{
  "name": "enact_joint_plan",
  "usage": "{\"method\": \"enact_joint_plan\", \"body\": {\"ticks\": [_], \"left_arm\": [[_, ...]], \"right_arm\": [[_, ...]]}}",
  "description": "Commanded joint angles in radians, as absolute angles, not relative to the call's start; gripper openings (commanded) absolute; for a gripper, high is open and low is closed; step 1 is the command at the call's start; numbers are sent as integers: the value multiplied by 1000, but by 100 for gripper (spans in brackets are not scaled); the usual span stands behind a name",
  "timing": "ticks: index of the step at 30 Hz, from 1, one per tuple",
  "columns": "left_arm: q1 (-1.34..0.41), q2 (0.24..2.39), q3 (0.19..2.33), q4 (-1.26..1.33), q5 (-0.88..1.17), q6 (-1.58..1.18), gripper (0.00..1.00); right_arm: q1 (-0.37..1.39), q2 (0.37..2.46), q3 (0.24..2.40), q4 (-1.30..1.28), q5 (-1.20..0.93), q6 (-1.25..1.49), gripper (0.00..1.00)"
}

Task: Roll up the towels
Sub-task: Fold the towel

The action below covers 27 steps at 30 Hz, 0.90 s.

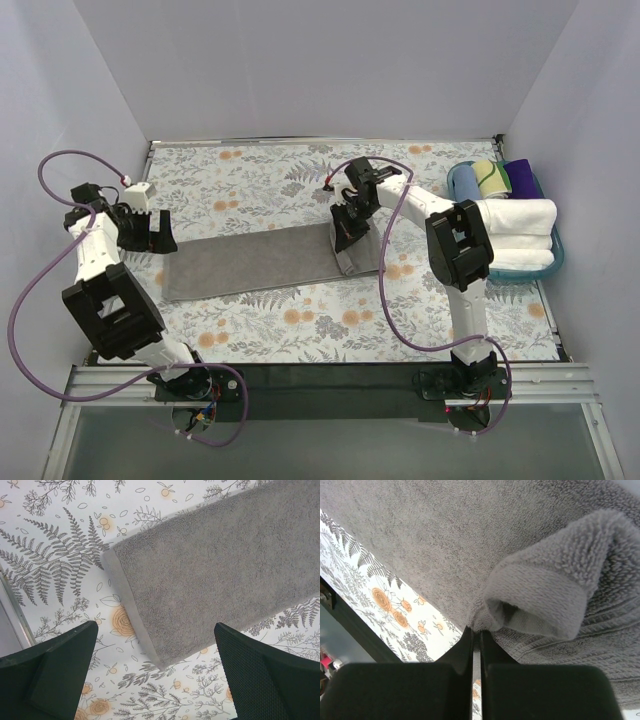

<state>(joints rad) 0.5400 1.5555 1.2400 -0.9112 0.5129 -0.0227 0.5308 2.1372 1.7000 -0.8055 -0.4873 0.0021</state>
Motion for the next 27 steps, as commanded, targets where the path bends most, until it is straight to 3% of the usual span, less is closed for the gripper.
{"method": "enact_joint_plan", "body": {"ticks": [1, 9, 10, 14, 15, 21, 27], "left_arm": [[535, 1522, 1232, -893, 497, -28, 98], [535, 1529, 1227, -882, 499, -43, 98], [535, 1525, 1227, -879, 499, -40, 98], [534, 1490, 1218, -861, 471, -15, 98], [534, 1477, 1213, -856, 471, -15, 98], [482, 1413, 1183, -839, 426, 60, 98], [419, 1397, 1149, -998, 584, 239, 98]], "right_arm": [[538, 2132, 1717, -792, -543, 25, 1], [541, 2155, 1716, -778, -554, 32, 1], [541, 2161, 1726, -779, -558, 28, 5], [532, 2113, 1743, -782, -607, 6, 44], [532, 2097, 1743, -782, -607, 6, 46], [463, 2007, 1758, -782, -675, -93, 44], [387, 2090, 1802, -782, -506, -188, 26]]}}
